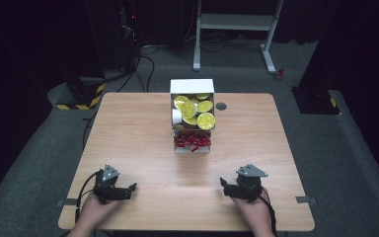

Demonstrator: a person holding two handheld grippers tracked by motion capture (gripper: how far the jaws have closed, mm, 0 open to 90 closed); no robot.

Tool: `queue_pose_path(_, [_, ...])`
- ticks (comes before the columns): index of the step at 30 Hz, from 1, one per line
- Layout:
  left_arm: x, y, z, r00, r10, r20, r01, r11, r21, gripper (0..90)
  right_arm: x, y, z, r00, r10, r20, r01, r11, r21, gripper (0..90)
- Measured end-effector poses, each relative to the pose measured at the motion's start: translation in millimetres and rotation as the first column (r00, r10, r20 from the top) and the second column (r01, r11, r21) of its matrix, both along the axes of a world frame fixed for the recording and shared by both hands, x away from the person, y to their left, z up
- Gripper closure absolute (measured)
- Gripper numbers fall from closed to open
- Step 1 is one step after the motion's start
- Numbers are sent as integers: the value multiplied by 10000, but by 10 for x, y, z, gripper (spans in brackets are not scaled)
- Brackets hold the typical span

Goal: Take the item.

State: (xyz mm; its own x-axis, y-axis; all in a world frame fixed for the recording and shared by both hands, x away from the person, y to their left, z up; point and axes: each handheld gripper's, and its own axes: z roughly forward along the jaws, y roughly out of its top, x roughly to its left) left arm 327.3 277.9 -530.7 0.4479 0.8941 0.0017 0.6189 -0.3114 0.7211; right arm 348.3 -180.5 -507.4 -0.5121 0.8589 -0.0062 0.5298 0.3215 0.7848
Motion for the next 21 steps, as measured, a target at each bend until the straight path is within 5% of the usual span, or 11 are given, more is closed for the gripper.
queue_pose_path(21, [1,-2,0,10000,-33,3,33,10000,43,51,-58,107,154,9926,914,803,-953,9944,457,129])
